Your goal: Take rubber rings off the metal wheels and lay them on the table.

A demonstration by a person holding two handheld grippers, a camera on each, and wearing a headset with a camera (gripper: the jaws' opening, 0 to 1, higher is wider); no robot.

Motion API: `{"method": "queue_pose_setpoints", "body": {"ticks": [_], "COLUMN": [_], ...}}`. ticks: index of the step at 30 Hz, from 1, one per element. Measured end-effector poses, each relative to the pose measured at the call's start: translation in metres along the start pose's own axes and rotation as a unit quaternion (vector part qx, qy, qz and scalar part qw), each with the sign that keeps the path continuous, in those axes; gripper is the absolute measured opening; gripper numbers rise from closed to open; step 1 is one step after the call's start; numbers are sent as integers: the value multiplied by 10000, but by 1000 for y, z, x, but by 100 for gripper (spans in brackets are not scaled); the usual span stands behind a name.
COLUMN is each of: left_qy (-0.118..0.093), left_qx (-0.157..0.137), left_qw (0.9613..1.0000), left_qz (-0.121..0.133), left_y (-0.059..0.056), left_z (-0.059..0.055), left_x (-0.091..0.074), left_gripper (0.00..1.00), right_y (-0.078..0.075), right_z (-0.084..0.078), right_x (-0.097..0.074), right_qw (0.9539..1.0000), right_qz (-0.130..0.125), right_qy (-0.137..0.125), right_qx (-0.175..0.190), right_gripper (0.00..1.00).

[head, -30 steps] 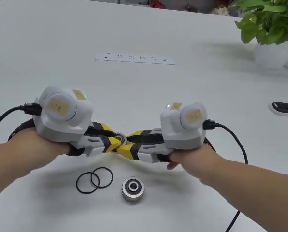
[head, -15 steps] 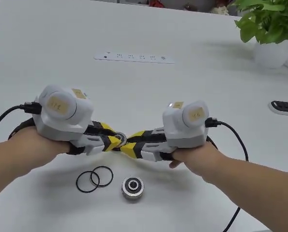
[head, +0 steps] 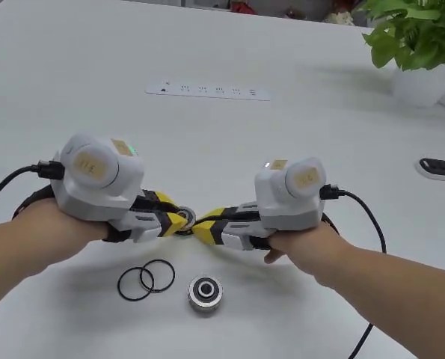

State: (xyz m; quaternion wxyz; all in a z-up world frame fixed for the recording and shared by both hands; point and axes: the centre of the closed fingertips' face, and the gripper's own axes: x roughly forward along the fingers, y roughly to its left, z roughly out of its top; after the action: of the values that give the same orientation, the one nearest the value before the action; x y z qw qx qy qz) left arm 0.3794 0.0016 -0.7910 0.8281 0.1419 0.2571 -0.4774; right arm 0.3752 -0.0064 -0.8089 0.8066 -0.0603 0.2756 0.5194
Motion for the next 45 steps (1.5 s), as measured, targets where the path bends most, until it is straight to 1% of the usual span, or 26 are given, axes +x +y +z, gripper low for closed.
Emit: {"method": "queue_pose_setpoints", "body": {"ticks": [4,8,16,19,23,24,25,26,27,28,29,34,38,45], "left_qy": [17,36,51,56,57,59,59,61,60,60,65,126,138,255], "left_qx": [33,59,116,149,167,174,180,193,196,191,191,187,115,118], "left_qw": [10000,10000,9999,9999,9998,9998,9998,9998,9998,9998,9998,9997,9997,9995], "left_qz": [20,36,60,64,66,66,67,68,71,75,80,102,137,129], "left_y": [0,0,-1,-1,-1,-1,-1,-1,-1,-1,-1,-1,-1,-1], "left_z": [0,0,0,0,1,1,1,1,1,1,1,1,1,2], "left_x": [0,1,1,1,1,1,1,1,1,1,1,1,1,2], "left_gripper": [12,12,12,12,12,12,12,12,12,12,12,12,12,13], "right_y": [-1,-1,-3,-4,-5,-5,-6,-8,-8,-10,-8,-7,-8,-8], "right_z": [-1,0,1,2,3,5,5,7,13,12,11,11,11,11], "right_x": [-1,-1,-5,-6,-8,-8,-9,-10,-9,-9,-9,-8,-8,-8], "right_qw": [10000,9999,9987,9976,9948,9927,9915,9915,9873,9885,9897,9892,9893,9893], "right_qz": [-21,-37,-32,-22,7,26,34,11,70,43,31,27,20,23], "right_qy": [4,-1,-77,-134,-229,-321,-340,-409,-520,-480,-444,-458,-457,-450], "right_qx": [90,168,494,680,995,1159,1259,1238,1499,1431,1363,1395,1389,1385], "right_gripper": [0,0,0,0,0,0,0,0,0,0,0,0,0,0]}}
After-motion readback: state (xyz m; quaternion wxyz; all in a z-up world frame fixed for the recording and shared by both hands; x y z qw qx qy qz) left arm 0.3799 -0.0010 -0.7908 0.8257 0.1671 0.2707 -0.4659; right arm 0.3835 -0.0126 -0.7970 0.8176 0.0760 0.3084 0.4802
